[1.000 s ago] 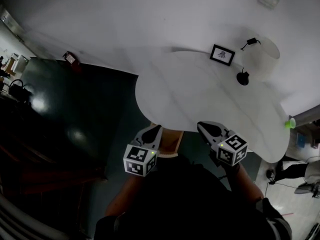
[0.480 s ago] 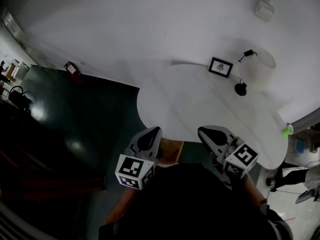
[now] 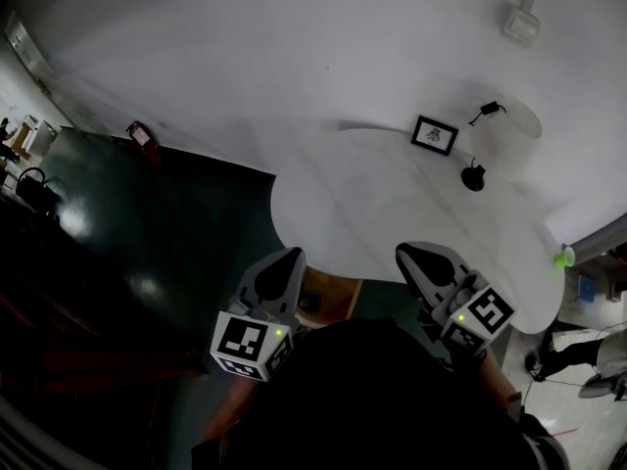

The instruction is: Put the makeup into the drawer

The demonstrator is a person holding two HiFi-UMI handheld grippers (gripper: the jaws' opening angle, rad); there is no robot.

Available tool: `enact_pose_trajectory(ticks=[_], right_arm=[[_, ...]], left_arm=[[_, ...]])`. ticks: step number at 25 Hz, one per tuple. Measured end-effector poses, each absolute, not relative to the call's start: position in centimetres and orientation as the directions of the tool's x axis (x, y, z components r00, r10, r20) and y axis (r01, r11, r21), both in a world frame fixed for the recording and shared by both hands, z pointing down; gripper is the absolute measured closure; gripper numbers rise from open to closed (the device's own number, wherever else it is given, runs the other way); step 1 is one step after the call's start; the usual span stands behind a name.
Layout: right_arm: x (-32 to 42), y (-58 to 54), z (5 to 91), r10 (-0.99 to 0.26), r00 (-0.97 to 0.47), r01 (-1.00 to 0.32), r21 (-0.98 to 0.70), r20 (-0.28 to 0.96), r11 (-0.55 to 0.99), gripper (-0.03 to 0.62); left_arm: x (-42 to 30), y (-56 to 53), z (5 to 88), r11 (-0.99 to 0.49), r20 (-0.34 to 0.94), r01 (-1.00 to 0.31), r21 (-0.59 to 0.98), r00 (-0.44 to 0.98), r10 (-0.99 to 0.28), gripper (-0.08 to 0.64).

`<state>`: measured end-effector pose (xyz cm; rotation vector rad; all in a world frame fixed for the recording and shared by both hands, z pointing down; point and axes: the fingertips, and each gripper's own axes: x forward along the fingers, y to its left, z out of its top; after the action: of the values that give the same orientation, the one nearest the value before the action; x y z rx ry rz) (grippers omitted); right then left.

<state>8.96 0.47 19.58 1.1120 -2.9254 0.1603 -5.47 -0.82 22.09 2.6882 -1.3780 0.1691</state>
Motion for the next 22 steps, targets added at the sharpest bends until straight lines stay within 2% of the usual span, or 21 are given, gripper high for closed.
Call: enact_pose_trajectory(ticks=[22], right_arm=[[6.2, -0.1, 19.0, -0.654, -0.756, -0.654, -0.061, 0.029, 0.754, 0.577]], left_arm=[[-7.8, -1.7, 19.4, -0.551, 0.068, -0.833, 0.045, 0.553, -0.83, 0.548]])
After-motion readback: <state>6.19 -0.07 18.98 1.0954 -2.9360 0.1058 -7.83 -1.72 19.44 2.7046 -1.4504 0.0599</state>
